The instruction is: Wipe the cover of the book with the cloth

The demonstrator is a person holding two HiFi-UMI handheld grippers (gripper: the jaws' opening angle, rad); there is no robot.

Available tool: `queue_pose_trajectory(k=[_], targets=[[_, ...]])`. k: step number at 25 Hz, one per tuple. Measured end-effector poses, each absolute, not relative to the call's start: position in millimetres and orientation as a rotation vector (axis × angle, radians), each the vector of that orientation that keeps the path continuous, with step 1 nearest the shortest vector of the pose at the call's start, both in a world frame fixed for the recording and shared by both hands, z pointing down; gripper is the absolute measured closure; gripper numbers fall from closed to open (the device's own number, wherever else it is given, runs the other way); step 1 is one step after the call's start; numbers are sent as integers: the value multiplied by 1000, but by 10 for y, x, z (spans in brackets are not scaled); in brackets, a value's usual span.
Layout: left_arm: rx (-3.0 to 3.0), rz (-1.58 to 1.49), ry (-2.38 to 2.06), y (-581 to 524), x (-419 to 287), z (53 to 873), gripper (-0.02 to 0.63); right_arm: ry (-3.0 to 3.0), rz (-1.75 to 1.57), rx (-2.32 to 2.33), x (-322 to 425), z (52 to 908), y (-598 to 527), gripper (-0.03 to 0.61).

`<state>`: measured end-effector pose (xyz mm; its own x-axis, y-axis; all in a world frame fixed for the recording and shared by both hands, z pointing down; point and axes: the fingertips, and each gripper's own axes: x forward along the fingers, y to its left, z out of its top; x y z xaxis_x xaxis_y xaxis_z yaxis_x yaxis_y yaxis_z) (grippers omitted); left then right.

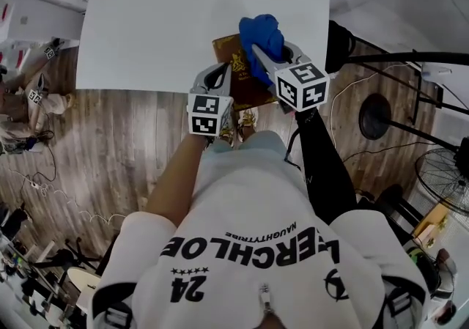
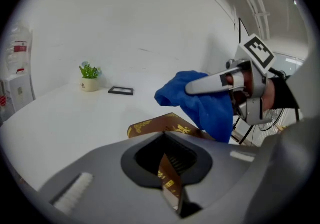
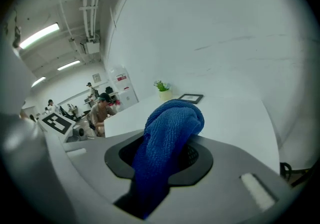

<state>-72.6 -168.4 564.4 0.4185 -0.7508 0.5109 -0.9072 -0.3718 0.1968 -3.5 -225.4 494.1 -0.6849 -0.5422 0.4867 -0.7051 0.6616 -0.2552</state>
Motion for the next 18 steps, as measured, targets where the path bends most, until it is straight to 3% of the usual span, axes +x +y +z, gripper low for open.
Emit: queue_pose_trajectory(k=[12,18], targets=[[2171,495,-1454,-1458,-921,5749,555,-2430,832,499,-588,5461,-1566,471],[2150,508,-1469,-1395,-1012,5807,556,-2253,850,687,-520,5849,-1648,472]])
